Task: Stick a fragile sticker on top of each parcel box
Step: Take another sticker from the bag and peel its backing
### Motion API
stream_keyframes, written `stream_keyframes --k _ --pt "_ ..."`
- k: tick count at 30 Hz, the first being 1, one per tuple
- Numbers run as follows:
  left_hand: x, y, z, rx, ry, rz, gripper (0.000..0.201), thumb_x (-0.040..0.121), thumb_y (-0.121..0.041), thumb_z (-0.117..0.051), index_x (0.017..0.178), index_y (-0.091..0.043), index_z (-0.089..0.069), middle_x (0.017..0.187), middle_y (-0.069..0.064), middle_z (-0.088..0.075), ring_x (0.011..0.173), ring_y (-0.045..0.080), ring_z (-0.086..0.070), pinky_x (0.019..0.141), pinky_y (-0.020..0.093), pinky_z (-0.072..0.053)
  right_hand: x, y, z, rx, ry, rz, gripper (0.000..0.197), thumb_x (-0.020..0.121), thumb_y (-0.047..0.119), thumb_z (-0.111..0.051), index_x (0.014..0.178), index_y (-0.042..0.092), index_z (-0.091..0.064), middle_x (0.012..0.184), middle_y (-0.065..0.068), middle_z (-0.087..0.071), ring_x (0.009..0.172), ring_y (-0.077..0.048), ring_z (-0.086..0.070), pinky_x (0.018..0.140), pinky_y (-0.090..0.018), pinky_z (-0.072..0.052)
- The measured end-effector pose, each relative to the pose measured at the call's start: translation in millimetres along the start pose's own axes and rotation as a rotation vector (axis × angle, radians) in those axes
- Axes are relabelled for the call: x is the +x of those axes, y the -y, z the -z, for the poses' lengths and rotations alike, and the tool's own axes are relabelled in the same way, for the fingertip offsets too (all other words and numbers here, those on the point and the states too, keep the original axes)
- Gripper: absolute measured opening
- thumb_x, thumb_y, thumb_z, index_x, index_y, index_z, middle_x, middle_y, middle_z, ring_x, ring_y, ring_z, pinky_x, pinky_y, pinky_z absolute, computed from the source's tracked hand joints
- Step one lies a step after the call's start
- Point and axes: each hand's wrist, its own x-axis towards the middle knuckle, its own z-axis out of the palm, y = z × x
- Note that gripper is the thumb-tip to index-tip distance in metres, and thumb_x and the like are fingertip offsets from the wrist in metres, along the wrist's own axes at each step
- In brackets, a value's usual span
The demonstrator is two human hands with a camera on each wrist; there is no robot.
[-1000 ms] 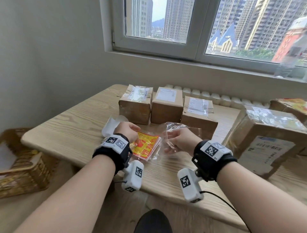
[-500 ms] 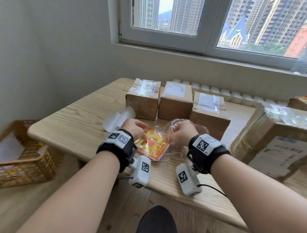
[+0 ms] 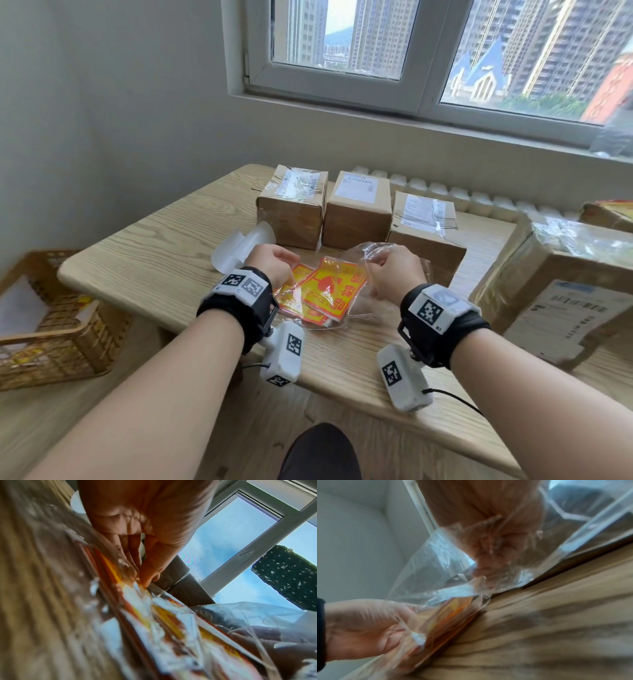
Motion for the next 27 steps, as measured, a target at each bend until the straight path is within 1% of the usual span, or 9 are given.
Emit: stream_keyframes --k 2,4,6,7,9,11,17,21,27 --pt "-1.9 -1.4 -2.5 0.011 -0.002 0.002 0.047 0.063 0.02 -0.066 0.075 -0.025 -0.068 0.095 0.002 -0.071 0.102 0.02 -0.064 0.091 0.038 -0.053 -2.7 -1.7 3.1 0.033 -0.006 -0.034 0.024 0.088 0.014 -0.055 0.07 0.019 -0.069 0.068 -0.005 -0.069 0.079 -0.025 -0.072 0.083 -0.039 -0.057" --pt "-4.6 -4.2 -5.2 0.037 -0.007 -0.005 0.046 0.063 0.019 -0.066 0.077 -0.025 -0.069 0.097 0.002 -0.071 0.102 0.02 -0.063 0.091 0.038 -0.053 -5.2 -2.7 5.2 0.075 0.001 -0.076 0.028 0.085 0.009 -0.056 0.06 0.016 -0.067 0.058 -0.005 -0.067 0.068 -0.023 -0.071 0.074 -0.037 -0.059" --pt "-6.7 -6.6 -7.1 0.074 0.009 -0.02 0.047 0.062 0.019 -0.067 0.083 -0.023 -0.07 0.097 0.0 -0.07 0.097 0.018 -0.063 0.087 0.035 -0.054 -6.6 -3.0 7.2 0.189 0.06 -0.147 0.026 0.081 0.001 -0.058 0.059 0.01 -0.067 0.066 -0.011 -0.069 0.055 -0.023 -0.064 0.055 -0.036 -0.057" --pt "-7.6 -6.8 -7.5 0.089 0.026 -0.025 0.048 0.062 0.019 -0.068 0.087 -0.022 -0.07 0.094 -0.002 -0.069 0.092 0.016 -0.063 0.083 0.032 -0.054 -9.1 -1.6 7.9 0.235 0.125 -0.173 0.025 0.082 -0.004 -0.059 0.062 0.009 -0.067 0.07 -0.014 -0.068 0.049 -0.02 -0.058 0.043 -0.029 -0.051" --pt "-10.2 -7.2 -8.1 0.107 0.051 -0.024 0.049 0.063 0.018 -0.07 0.092 -0.021 -0.071 0.091 -0.004 -0.067 0.086 0.013 -0.061 0.077 0.028 -0.052 -13.4 0.6 8.2 0.285 0.24 -0.214 0.023 0.085 -0.007 -0.06 0.068 0.006 -0.066 0.067 -0.012 -0.065 0.039 -0.012 -0.053 0.035 -0.018 -0.041" --pt "-11.1 -6.3 -8.8 0.118 0.055 -0.02 0.05 0.063 0.018 -0.07 0.093 -0.022 -0.072 0.095 -0.004 -0.068 0.092 0.013 -0.062 0.082 0.031 -0.054 -12.6 0.0 6.0 0.299 0.267 -0.249 0.023 0.087 -0.006 -0.058 0.07 0.006 -0.068 0.063 -0.008 -0.065 0.04 -0.009 -0.054 0.037 -0.018 -0.043" --pt "-9.5 -4.6 -9.0 0.154 0.034 -0.029 0.05 0.063 0.019 -0.068 0.089 -0.024 -0.072 0.108 0.0 -0.069 0.106 0.019 -0.06 0.088 0.037 -0.054 -5.8 -8.8 14.3 0.29 0.148 -0.314 0.011 0.082 -0.005 -0.058 0.077 -0.001 -0.067 0.057 -0.014 -0.064 0.047 -0.02 -0.062 0.056 -0.031 -0.056" --pt "-9.1 -6.0 -9.5 0.224 0.027 -0.041 0.051 0.066 0.016 -0.068 0.099 -0.022 -0.073 0.112 -0.001 -0.068 0.104 0.017 -0.059 0.08 0.026 -0.048 -7.1 -17.2 27.3 0.329 0.092 -0.339 0.009 0.082 -0.002 -0.06 0.075 -0.003 -0.064 0.059 -0.014 -0.061 0.047 -0.023 -0.06 0.044 -0.026 -0.046" --pt "-11.8 -13.5 -15.4 0.291 -0.009 -0.025 0.04 0.074 0.012 -0.065 0.097 -0.02 -0.073 0.111 0.002 -0.068 0.093 0.018 -0.059 0.073 0.025 -0.045 -18.7 -19.6 50.2 0.355 0.01 -0.269 0.015 0.084 -0.005 -0.055 0.08 0.0 -0.069 0.062 -0.011 -0.058 0.04 -0.014 -0.057 0.049 -0.025 -0.052"
